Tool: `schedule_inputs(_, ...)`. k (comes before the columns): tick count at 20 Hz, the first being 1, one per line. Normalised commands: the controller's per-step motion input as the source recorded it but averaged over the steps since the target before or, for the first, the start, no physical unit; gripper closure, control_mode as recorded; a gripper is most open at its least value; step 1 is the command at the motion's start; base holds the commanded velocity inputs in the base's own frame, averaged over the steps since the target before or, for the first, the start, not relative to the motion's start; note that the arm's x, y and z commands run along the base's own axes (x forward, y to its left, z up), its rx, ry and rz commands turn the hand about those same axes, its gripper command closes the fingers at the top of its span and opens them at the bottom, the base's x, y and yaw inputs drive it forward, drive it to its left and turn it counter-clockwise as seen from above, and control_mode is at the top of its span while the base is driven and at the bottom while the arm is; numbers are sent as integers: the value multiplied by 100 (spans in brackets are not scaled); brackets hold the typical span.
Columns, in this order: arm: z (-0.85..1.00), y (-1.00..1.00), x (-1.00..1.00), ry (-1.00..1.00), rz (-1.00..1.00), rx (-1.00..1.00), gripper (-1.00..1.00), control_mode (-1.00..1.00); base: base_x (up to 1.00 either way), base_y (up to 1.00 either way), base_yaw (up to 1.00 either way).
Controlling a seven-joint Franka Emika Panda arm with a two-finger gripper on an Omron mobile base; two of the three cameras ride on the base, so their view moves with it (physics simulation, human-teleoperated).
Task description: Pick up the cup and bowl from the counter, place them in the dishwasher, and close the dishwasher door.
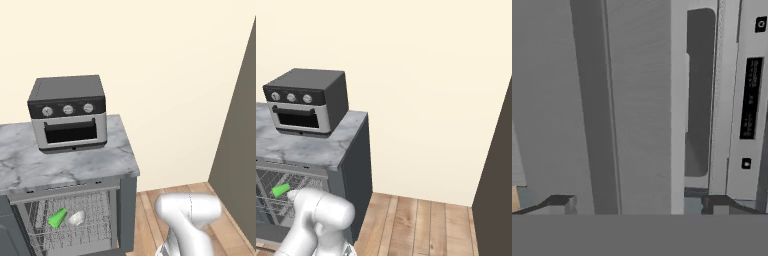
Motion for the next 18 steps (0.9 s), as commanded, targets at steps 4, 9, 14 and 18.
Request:
schedule_inputs(4, -68, 23, 23, 0, 0, -12, -100, -100, 0, 0, 0)
schedule_inputs(9, -35, 13, 36, -2, 0, -18, -100, -100, 0, 0, 0)
schedule_inputs(14, -24, 5, 66, -3, 0, -27, -100, -100, 0, 0, 0)
schedule_inputs(18, -49, 32, 27, -5, 0, -24, -100, -100, 0, 0, 0)
